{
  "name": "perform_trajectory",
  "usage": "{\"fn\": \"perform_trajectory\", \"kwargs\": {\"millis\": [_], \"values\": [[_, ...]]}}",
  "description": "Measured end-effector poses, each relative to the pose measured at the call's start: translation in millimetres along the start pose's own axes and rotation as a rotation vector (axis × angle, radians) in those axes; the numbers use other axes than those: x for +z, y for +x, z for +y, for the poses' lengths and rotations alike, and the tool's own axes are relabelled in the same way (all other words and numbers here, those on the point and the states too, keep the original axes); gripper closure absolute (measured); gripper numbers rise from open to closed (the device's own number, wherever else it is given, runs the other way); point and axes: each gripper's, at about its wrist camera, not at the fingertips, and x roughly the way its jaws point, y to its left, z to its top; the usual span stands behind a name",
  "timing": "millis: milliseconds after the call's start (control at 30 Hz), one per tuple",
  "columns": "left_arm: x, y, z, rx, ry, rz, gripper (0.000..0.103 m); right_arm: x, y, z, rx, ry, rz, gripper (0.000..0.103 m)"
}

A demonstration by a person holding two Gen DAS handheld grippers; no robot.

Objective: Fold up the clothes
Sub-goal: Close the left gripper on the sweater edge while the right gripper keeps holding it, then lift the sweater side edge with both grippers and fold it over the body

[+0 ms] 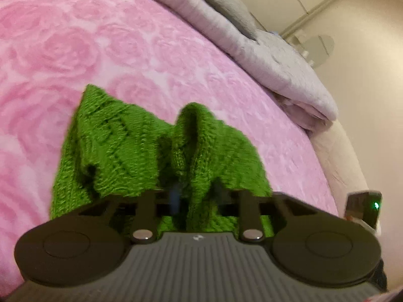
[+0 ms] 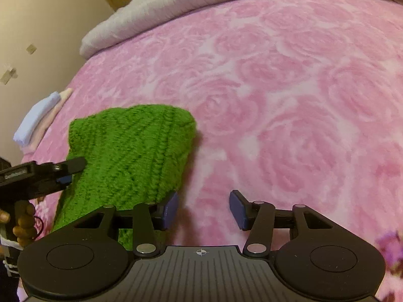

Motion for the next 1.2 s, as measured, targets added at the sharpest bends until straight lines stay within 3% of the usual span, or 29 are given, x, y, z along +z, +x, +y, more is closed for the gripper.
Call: {"fn": "perform_trajectory", "kwargs": {"millis": [67,267,433,633,1200], "values": [[6,-8,-4,0.0,0.026,-0.001,0.091,6,4,5,0.045,-0.02,0.025,0.076],[39,-36,-4,0.085,0.129,-0.013,0.091,34,4,46,0.1,-0.229,0.073,0.077],[48,-40,29,0.146,0.085,0.021,0.091,38,17,76,0.151,-0.337,0.097,0.077],[36,-36,44,0.144,0.043,0.014,0.091,27,29,83,0.126,-0.343,0.077,0.077],[37,-36,39,0.167,0.062,0.023,0.09,30,31,86,0.109,-0.337,0.082,0.077]]}}
